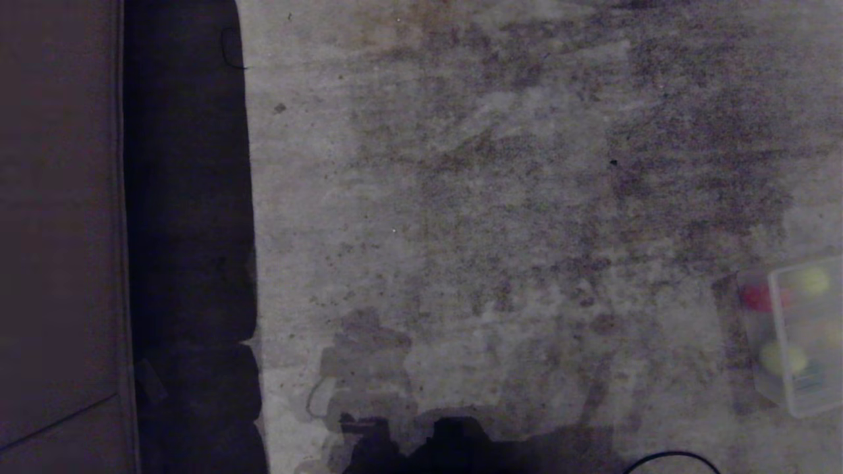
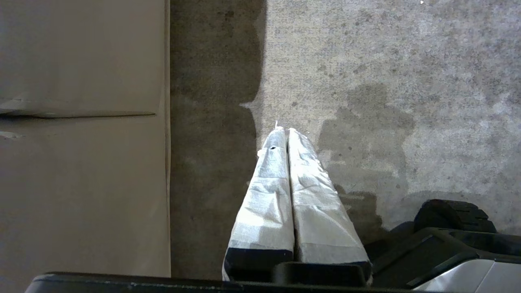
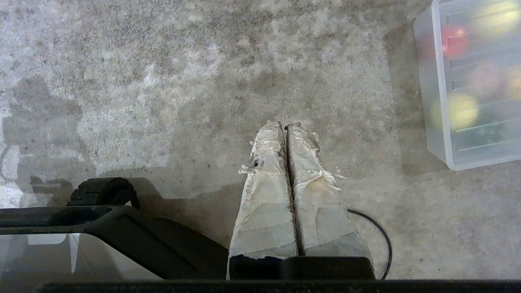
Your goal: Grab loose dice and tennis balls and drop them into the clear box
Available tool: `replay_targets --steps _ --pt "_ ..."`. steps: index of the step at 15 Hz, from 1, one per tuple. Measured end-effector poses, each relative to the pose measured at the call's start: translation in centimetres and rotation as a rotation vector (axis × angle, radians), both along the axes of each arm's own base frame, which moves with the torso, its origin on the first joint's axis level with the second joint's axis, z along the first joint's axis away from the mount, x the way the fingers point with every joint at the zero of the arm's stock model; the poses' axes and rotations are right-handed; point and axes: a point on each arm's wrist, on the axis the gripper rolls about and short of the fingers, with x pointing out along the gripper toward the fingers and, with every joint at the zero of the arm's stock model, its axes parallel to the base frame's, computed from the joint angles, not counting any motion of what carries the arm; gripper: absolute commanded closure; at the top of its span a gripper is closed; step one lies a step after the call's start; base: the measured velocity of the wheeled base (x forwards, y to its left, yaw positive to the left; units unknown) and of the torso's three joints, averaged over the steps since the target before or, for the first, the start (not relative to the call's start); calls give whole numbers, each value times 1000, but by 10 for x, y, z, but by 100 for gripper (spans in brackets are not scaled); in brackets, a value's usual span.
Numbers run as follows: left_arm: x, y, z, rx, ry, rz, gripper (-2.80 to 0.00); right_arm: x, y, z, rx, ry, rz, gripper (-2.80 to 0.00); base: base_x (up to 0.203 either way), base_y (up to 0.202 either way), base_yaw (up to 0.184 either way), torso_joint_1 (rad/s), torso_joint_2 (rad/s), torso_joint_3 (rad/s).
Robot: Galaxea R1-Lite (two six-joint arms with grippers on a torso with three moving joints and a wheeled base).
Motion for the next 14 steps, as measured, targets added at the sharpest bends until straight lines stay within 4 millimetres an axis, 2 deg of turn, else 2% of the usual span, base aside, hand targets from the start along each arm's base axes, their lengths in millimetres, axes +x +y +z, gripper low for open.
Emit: replay_targets --steps 3,6,8,14 --pt "0 0 0 0 0 0 0 0 0 0 40 -7 -4 0 0 0 0 0 0 0" --pt "0 0 0 5 1 -4 0 0 0 0 -53 -6 14 0 0 0 0 0 0 0" --pt "0 0 0 4 0 -3 0 0 0 0 8 -2 -1 0 0 0 0 0 0 0" --pt "0 0 0 3 0 0 0 0 0 0 5 -8 4 0 0 0 0 0 0 0"
